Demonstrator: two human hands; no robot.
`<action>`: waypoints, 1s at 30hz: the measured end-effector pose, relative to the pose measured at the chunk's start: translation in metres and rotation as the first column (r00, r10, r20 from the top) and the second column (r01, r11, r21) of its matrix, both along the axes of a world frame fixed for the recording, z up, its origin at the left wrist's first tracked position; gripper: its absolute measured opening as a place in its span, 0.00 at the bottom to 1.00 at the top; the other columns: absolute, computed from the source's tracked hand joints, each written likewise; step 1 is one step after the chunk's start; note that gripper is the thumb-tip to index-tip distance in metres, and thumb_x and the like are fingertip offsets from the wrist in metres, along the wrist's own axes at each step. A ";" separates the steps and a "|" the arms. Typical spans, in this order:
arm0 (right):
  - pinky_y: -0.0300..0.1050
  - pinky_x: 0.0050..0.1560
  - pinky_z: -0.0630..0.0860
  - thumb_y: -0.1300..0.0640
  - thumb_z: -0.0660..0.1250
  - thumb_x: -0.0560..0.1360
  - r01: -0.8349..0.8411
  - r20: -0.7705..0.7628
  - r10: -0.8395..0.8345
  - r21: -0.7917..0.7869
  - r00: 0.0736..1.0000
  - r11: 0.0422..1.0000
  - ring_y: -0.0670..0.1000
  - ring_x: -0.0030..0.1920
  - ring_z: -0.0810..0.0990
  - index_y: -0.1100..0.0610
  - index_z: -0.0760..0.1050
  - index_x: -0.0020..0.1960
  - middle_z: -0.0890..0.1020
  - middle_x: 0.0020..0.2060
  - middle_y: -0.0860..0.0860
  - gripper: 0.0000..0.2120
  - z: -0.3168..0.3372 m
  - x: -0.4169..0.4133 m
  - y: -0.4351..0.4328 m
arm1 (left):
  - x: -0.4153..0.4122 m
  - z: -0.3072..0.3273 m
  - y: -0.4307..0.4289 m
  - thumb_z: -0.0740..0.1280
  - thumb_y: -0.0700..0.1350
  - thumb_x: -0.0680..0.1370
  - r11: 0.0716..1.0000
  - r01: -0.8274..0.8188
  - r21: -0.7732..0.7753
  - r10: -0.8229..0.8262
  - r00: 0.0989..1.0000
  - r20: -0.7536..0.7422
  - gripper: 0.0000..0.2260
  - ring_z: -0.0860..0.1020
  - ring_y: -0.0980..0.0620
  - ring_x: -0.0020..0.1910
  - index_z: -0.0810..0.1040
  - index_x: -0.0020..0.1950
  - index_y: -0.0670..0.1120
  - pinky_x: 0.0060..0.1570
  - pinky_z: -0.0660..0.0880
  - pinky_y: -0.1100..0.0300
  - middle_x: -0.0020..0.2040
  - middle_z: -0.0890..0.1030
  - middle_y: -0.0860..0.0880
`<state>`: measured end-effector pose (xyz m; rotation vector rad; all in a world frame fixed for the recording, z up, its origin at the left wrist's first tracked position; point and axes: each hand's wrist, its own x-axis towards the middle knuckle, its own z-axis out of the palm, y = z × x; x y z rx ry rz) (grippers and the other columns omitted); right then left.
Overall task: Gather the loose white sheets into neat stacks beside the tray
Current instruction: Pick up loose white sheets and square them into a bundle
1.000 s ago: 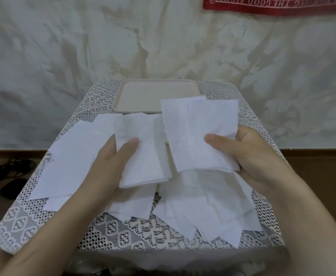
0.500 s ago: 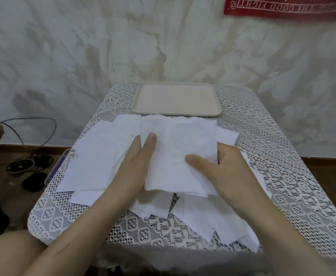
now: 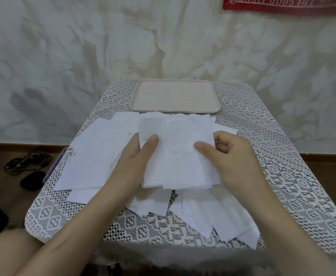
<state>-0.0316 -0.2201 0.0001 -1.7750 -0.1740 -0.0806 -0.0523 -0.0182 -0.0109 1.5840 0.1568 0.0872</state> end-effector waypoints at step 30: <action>0.52 0.33 0.80 0.52 0.76 0.75 0.075 -0.018 -0.075 -0.032 0.997 0.997 0.55 0.31 0.81 0.52 0.77 0.39 0.80 0.31 0.50 0.09 0.007 0.007 0.009 | -0.001 -0.002 0.001 0.60 0.59 0.84 0.997 0.024 0.076 -0.025 1.000 0.012 0.14 0.83 0.62 0.58 0.78 0.66 0.59 0.61 0.77 0.56 0.58 0.85 0.62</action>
